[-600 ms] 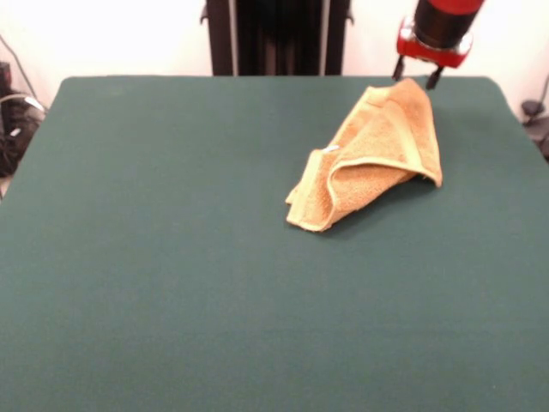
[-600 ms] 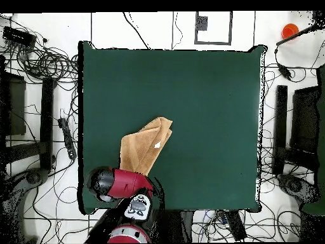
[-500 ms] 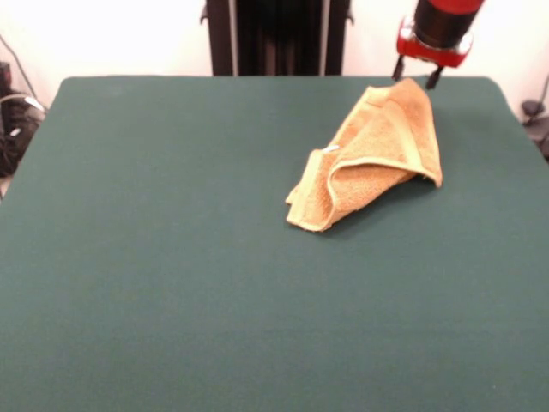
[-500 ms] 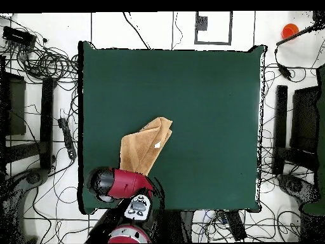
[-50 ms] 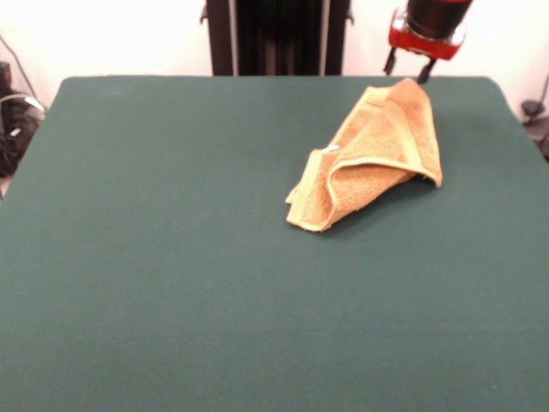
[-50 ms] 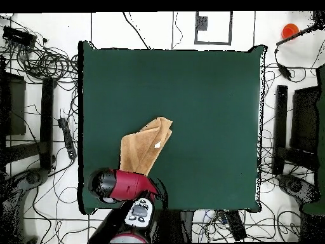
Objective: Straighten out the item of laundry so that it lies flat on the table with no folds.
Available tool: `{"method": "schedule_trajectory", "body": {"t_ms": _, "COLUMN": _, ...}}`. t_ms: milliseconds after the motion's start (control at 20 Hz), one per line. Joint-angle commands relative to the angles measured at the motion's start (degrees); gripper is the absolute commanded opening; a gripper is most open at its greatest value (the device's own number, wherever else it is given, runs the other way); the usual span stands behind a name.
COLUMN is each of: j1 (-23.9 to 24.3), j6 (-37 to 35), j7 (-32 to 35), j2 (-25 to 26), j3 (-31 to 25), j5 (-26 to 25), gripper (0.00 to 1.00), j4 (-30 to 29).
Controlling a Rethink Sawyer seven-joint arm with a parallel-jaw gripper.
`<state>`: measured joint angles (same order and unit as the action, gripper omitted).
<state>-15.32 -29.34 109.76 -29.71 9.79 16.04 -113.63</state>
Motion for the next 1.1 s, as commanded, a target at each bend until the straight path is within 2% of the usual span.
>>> {"method": "schedule_trajectory", "body": {"t_ms": 50, "j1": -0.50, "j6": 0.74, "j7": 9.31, "j2": 0.16, "j3": -1.97, "j5": -0.60, "gripper": 1.00, "j4": 1.60}}
{"method": "schedule_trajectory", "body": {"t_ms": 400, "j1": -2.12, "j6": 1.90, "j7": 10.04, "j2": 0.59, "j3": -2.47, "j5": -0.42, "gripper": 1.00, "j4": 3.65}}
{"method": "schedule_trajectory", "body": {"t_ms": 1100, "j1": -2.67, "j6": 7.10, "j7": 9.19, "j2": -1.38, "j3": -2.58, "j5": -1.28, "gripper": 1.00, "j4": -0.07}}
